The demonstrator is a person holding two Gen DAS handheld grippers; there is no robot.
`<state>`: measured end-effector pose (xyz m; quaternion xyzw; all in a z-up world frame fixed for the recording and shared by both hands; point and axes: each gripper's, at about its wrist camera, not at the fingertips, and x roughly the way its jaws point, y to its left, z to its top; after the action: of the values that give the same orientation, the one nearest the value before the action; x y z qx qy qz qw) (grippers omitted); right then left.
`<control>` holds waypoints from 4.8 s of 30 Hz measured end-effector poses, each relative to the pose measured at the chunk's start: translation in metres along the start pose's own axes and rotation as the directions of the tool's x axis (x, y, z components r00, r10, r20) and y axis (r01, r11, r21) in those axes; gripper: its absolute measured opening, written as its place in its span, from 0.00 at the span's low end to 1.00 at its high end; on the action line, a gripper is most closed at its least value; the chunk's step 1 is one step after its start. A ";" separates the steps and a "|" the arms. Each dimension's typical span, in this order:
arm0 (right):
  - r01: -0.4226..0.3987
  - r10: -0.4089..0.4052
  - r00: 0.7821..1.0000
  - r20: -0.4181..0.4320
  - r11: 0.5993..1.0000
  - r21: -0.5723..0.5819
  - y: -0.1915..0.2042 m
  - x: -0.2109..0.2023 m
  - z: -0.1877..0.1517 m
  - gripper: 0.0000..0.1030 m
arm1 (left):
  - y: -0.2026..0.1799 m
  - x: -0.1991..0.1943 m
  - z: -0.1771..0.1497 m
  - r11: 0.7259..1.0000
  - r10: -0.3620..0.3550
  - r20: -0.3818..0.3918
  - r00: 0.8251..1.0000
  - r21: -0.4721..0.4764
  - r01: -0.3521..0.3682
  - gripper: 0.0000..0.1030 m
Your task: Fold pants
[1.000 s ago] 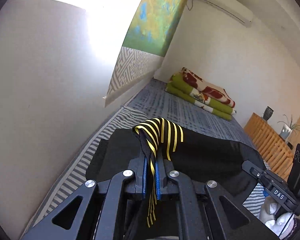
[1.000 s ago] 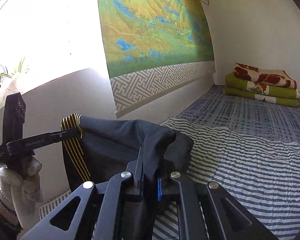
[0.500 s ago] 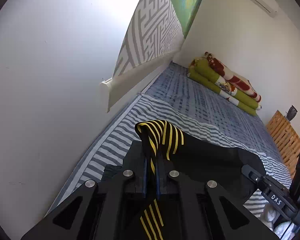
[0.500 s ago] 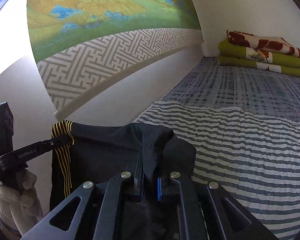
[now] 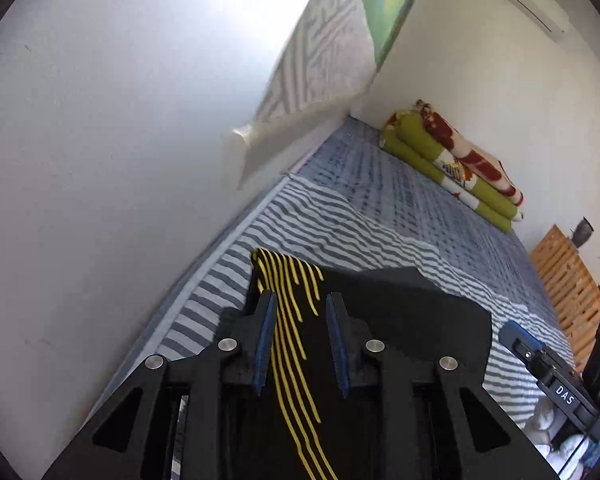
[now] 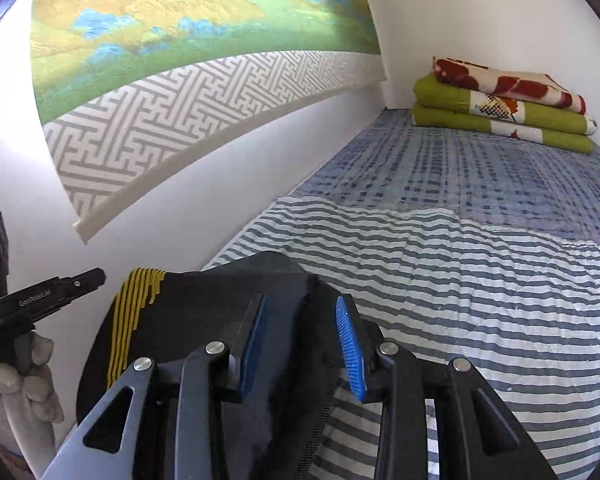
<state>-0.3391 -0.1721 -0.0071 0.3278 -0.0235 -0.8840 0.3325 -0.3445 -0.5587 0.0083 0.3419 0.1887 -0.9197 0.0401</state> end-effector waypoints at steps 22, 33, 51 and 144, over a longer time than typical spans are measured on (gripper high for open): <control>-0.005 -0.051 0.934 -0.354 0.988 -0.156 0.011 -0.118 -0.164 0.31 | -0.071 -0.135 -0.198 0.985 0.164 -0.184 0.969 0.082 -0.151 0.29; 0.022 -0.056 0.970 -0.235 0.989 -0.144 -0.009 -0.331 -0.195 0.32 | -0.209 -0.342 -0.306 0.961 0.176 -0.057 0.983 0.229 -0.158 0.37; 0.176 -0.179 0.981 -0.081 0.984 -0.041 -0.028 -0.548 -0.298 0.40 | -0.313 -0.508 -0.477 0.971 0.033 0.009 0.999 0.236 -0.034 0.63; 0.283 -0.283 0.955 -0.093 0.959 -0.012 -0.051 -0.543 -0.348 0.68 | -0.309 -0.448 -0.492 0.964 0.094 -0.060 0.994 0.254 -0.076 0.80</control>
<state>0.1448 0.2566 0.0126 0.3689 0.0386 -0.9062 0.2032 0.2371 -0.1130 0.0536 0.3848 0.0571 -0.9208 0.0290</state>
